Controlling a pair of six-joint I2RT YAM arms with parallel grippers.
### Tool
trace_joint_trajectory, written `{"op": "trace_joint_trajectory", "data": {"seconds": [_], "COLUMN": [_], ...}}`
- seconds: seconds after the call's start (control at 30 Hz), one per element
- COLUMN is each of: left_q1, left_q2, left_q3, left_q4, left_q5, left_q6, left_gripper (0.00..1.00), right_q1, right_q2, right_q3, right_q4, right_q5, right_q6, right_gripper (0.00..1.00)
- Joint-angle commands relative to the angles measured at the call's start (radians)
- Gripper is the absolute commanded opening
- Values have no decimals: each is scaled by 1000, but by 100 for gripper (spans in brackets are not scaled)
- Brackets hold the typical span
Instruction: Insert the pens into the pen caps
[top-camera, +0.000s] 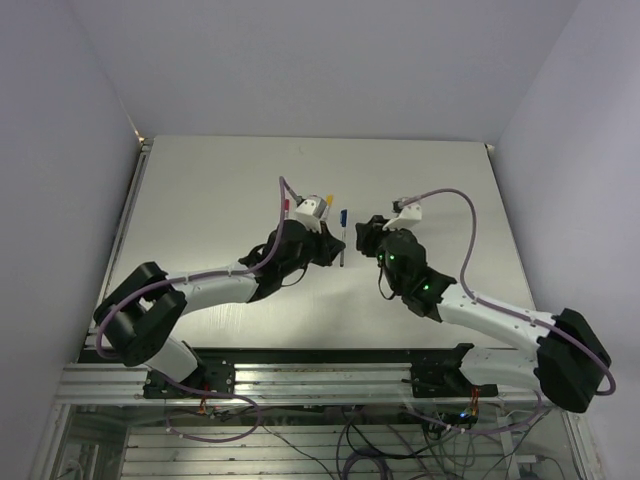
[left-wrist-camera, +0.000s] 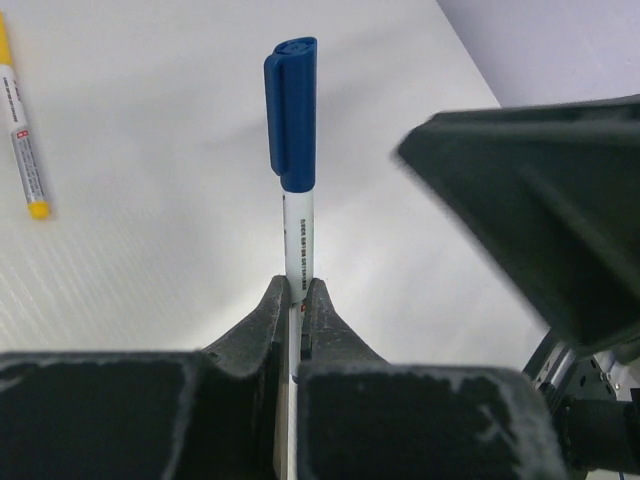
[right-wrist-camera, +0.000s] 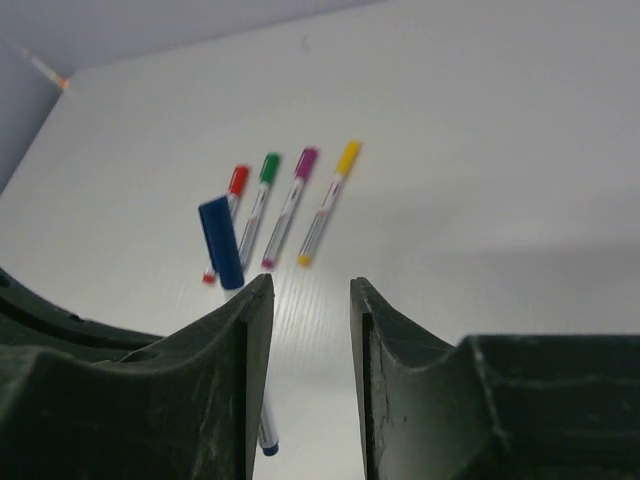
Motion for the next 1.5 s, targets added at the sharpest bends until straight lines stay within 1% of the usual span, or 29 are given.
{"op": "trace_joint_trajectory", "data": {"seconds": [0.0,0.1,0.23,0.27,0.4,0.47,0.73,0.8,0.97,1.1,1.2,1.27,1.37,1.47], "left_q1": [6,6,17,27,76,97,133,136,142,145,145,145,145,145], "left_q2": [55,138,283,319,446,503,674,699,738,746,749,749,743,733], "left_q3": [18,81,232,290,431,509,768,810,855,840,829,819,801,794], "left_q4": [72,27,-46,-64,-119,-182,-442,-487,-554,-559,-565,-562,-542,-533], "left_q5": [-40,-62,-87,-82,-76,-79,-127,-135,-152,-150,-157,-154,-139,-131], "left_q6": [0,30,104,114,137,152,243,259,245,203,171,155,137,129], "left_gripper": [7,7,7,7,7,7,7,7,7,9,12,16,27,35], "right_q1": [0,0,0,0,-1,-1,0,0,-1,0,-1,0,-1,0], "right_q2": [-112,-186,-271,-288,-336,-351,-368,-361,-340,-324,-310,-302,-291,-282], "right_q3": [14,-15,-58,-68,-92,-94,-120,-118,-118,-118,-118,-118,-118,-114], "right_q4": [-44,-98,-192,-213,-303,-337,-351,-351,-348,-336,-336,-335,-329,-327], "right_q5": [207,272,326,332,356,373,384,383,379,369,361,355,347,346], "right_q6": [-51,-32,33,49,109,132,165,170,178,183,189,194,195,195], "right_gripper": [36,36,36,36,36,36,36,36,36,35,35,35,35,35]}}
